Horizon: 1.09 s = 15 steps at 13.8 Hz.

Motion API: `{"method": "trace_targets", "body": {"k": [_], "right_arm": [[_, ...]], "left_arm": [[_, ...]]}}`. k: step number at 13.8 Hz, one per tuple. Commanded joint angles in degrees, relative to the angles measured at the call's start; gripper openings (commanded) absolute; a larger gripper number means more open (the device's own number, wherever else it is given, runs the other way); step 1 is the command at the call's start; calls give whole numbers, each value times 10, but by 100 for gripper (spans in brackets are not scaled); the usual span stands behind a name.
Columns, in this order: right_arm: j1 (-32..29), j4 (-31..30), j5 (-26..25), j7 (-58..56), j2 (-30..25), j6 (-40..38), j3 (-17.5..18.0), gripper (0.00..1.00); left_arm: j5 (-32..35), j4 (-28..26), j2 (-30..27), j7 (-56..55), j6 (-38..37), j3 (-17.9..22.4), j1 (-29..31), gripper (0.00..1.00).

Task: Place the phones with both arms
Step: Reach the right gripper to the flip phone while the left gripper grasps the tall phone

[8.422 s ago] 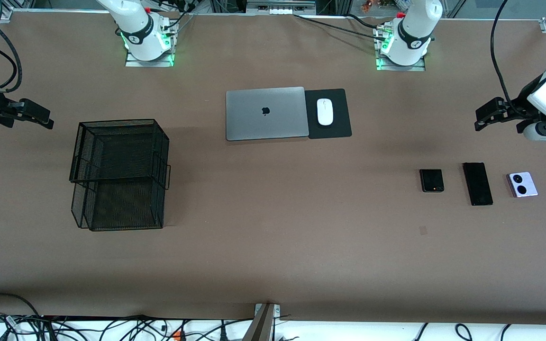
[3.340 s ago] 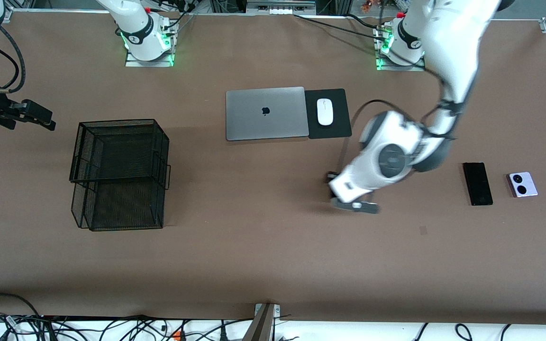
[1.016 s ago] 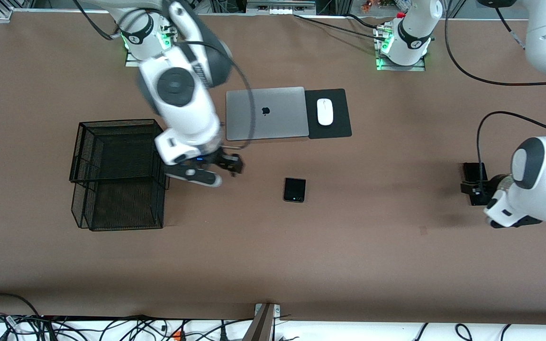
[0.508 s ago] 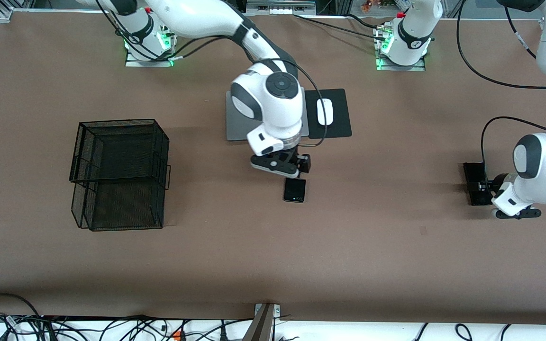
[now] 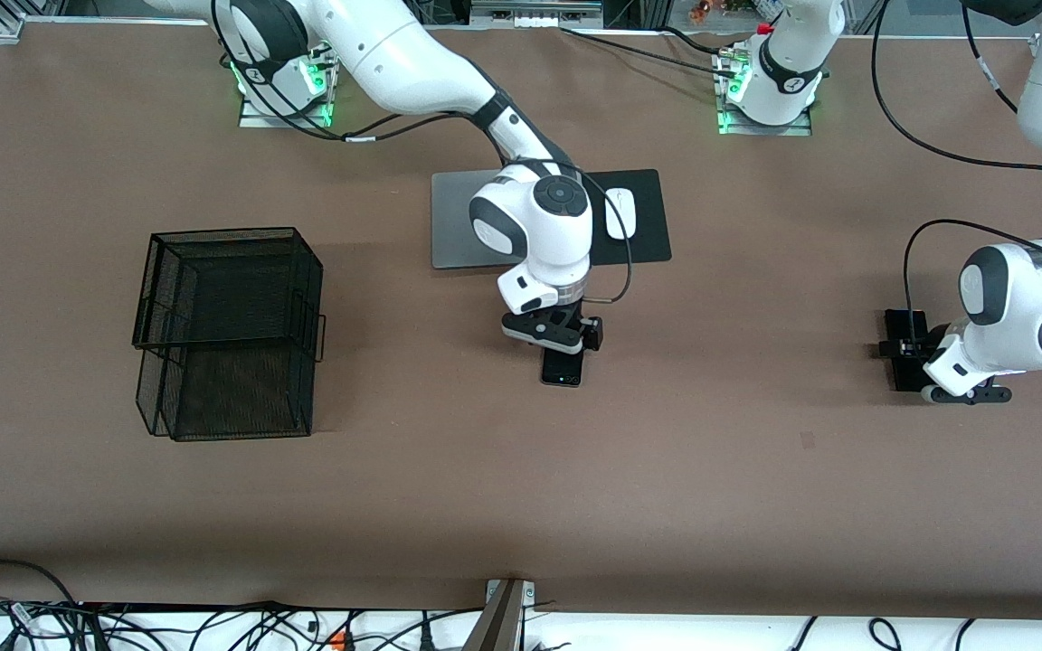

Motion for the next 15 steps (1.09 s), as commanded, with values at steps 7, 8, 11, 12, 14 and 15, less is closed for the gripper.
{"method": "trace_targets", "body": {"k": [7,8,11,12,14,15], "right_arm": [[36,26,-14,21,59,78,-61,100],[39,26,-15,20,63,79,-65,100],[43,26,-34,18,67,79,-66,100],[44,26,-36,18,69,79,-66,100],[47,26,-43,16,69,79,-66,100],[49,26,-44,16,70,79,-66,98]], "left_arm": [[16,-21,-18,42,4,-8,12,57],[15,-19,-18,51,3,-8,12,40],[16,-15,-20,51,-3,-8,12,17],[16,-8,-21,50,-16,-10,11,17],[15,12,-35,49,-64,-15,6,17],[15,29,-41,48,-96,-18,1,17]]}}
